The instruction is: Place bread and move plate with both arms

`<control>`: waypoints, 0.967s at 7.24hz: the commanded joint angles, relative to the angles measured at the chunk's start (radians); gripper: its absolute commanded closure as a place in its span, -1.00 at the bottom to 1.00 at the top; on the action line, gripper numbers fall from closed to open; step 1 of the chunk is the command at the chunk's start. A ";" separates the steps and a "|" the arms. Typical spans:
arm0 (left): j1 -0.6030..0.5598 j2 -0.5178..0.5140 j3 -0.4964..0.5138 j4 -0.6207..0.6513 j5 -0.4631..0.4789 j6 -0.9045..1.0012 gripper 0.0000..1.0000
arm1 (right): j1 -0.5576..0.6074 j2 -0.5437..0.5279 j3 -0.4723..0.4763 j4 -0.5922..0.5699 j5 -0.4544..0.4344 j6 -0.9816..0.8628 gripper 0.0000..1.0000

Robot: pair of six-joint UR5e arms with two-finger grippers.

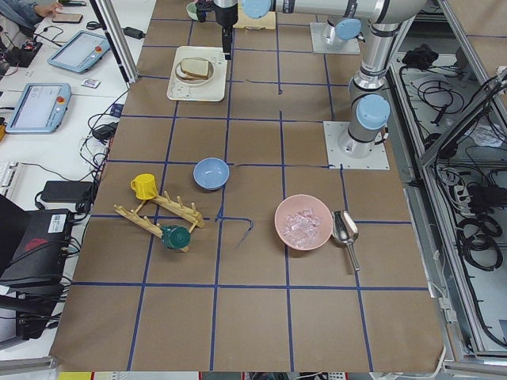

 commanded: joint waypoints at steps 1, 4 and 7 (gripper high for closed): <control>0.020 0.046 -0.034 0.016 -0.005 0.067 -1.00 | 0.000 -0.001 -0.002 0.003 -0.001 0.000 -1.00; 0.034 0.042 -0.037 0.044 -0.005 0.035 -1.00 | 0.000 0.000 -0.004 0.001 -0.001 0.000 -1.00; 0.034 0.043 -0.040 0.054 -0.002 0.038 -1.00 | 0.000 -0.001 -0.004 0.000 -0.001 0.000 -1.00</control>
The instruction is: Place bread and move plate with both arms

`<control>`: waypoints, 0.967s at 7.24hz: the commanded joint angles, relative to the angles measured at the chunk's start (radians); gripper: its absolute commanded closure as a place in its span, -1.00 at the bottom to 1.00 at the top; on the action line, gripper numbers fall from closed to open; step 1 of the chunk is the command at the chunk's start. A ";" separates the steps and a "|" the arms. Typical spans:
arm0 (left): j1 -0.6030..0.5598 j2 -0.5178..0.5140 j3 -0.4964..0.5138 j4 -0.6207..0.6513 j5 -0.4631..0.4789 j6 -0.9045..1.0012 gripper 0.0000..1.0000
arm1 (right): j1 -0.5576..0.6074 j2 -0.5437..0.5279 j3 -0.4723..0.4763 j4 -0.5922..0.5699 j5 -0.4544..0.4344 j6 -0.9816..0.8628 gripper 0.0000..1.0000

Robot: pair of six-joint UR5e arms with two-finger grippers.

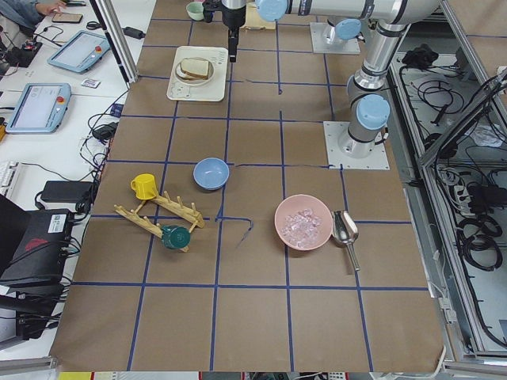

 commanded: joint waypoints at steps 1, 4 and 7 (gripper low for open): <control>-0.001 -0.001 -0.003 0.008 0.001 0.000 -1.00 | 0.000 0.000 0.001 0.000 0.002 0.000 -1.00; -0.001 -0.006 -0.003 0.011 0.004 -0.017 -1.00 | 0.000 0.000 0.002 -0.001 0.005 0.000 -1.00; -0.001 -0.006 -0.003 0.011 0.003 -0.017 -1.00 | 0.000 0.000 0.003 0.002 0.000 0.000 -1.00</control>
